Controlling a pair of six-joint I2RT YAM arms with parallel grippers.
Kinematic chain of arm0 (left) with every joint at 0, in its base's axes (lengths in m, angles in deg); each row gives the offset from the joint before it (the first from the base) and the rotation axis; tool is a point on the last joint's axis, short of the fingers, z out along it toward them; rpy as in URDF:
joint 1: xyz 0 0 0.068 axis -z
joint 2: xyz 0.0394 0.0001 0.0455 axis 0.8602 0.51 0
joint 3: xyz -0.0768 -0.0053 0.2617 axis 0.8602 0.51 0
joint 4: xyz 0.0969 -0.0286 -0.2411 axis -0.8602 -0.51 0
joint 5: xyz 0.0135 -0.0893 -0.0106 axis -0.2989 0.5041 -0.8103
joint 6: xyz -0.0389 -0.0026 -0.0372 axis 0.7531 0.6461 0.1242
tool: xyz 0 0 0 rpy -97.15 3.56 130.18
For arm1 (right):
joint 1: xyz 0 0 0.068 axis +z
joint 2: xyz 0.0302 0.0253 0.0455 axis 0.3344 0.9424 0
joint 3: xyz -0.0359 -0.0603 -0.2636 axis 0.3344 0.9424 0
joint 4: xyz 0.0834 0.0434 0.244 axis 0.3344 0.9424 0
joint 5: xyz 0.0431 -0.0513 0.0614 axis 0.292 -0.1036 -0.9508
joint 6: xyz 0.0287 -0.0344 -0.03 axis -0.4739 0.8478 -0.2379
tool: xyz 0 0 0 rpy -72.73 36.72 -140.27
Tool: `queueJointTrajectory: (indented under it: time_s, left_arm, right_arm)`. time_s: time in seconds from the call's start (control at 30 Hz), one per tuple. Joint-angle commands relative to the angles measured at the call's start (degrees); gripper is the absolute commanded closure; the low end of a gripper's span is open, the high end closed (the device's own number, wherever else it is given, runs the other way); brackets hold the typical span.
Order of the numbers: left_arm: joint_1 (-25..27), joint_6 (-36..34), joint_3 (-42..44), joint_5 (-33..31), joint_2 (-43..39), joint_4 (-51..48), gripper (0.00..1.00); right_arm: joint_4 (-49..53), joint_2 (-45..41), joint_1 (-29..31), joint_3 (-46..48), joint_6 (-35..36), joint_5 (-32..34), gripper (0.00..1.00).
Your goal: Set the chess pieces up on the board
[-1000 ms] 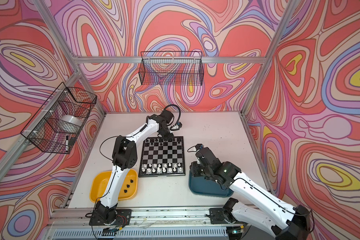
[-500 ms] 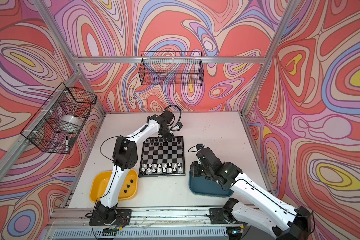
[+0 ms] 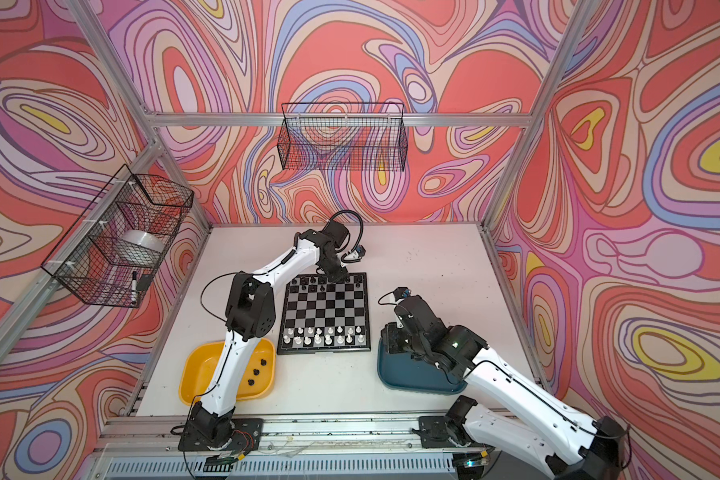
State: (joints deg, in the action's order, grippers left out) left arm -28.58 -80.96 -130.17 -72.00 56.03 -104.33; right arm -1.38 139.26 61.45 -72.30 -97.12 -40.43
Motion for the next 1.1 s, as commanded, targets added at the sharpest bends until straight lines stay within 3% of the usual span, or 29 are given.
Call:
queueJointTrajectory:
  time_s: [0.0, 0.8, 1.07]
  left_arm:
    - [0.31, -0.61, -1.30, 0.33, -2.57, -1.15, 0.60]
    - [0.52, -0.53, -2.54, 1.54, -7.23, -4.35, 0.50]
    - [0.74, -2.52, -2.11, 3.79, -12.86, -6.59, 0.38]
  right_arm:
    - [0.85, -1.53, -0.25, 0.36, -0.27, 2.10, 0.82]
    - [2.67, -1.31, -0.28, -2.83, 1.30, 2.99, 0.80]
    - [1.90, -1.37, -0.25, -4.41, 2.19, 2.82, 0.80]
